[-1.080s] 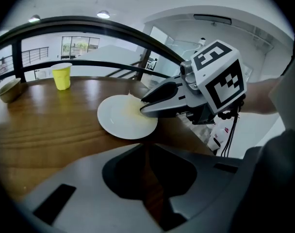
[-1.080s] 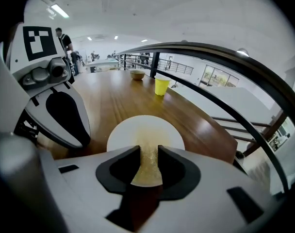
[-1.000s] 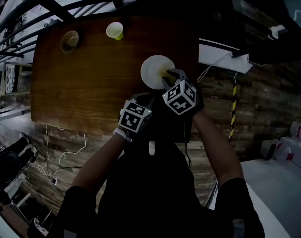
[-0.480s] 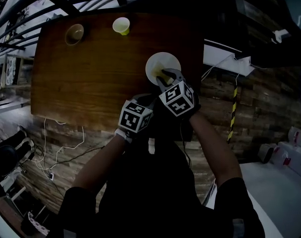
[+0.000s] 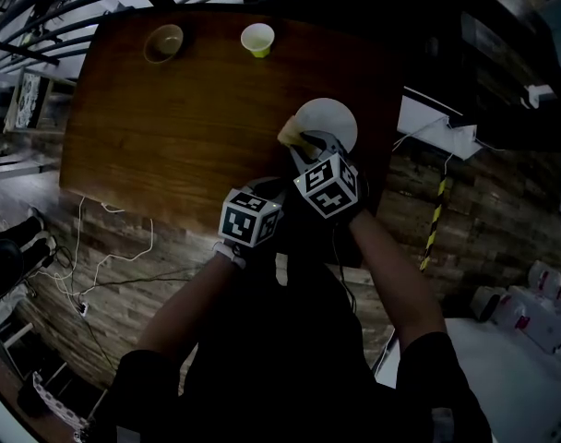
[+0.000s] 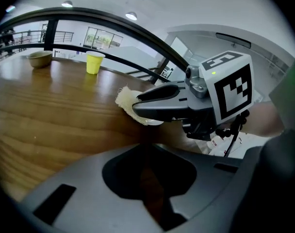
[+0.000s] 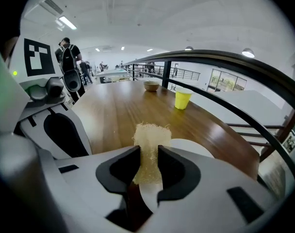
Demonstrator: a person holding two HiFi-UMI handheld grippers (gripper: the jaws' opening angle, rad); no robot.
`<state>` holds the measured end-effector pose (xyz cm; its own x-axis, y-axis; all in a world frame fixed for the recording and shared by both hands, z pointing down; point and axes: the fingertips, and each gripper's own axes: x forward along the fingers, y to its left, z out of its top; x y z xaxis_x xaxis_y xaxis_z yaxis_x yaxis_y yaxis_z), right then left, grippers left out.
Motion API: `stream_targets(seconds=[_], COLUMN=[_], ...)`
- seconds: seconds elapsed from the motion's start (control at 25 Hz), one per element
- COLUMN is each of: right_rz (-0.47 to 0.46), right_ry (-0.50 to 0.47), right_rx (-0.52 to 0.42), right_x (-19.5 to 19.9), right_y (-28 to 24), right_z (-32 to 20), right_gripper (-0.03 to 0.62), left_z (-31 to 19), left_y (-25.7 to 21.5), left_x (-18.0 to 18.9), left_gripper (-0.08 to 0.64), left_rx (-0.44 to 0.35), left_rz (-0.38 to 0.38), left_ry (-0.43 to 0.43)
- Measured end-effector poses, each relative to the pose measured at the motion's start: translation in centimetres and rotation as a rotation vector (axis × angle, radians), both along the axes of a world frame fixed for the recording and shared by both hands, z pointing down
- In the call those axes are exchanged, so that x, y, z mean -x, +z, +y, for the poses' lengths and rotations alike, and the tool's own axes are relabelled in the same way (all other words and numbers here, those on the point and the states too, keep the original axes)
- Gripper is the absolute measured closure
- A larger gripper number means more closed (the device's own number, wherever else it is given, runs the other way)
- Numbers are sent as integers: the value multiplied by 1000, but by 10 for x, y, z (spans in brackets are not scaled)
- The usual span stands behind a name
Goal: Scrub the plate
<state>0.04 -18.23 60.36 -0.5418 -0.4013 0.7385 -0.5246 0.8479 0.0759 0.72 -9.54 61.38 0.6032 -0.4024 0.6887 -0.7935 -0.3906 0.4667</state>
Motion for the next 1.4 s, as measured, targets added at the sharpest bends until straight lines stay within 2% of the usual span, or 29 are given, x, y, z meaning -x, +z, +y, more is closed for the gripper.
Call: stream_targets(seconds=[0.2,0.36,0.56,0.76,0.92,1.04,1.24,1.4], right_rz=[60,85,78,7,-94,-190,-333,-402], right_ry=[5,72,181,292,395,486,627,696], right_rx=[-11,-9,-8,-14,-27,-34,4,49], right_x=[-29,-62,-108,-140,-157,-169,-176,-177], right_y=[4,4,-5,-31,-68,-92,-114,-126], right_z=[10,12,8,14,21,31,57,74], right_gripper=[466,466,466,465,466,466,466,466], left_z=[-3,-6,0,3,-6,-13,-23,-26], left_y=[0,-8,-16,-33,-58,-74,-79,-80], left_x=[-17,-44,-77,-87,-67,-37,30,93], left_gripper=[523,523,523,523,523,523,523,523], left_rx=[1,-14,-21,-49,-116,-172,-235,-246], left_rz=[-13,-4,-5,-6,-19,-53,-147,-189], left_ry=[51,114,207,253,214,169,91,-36])
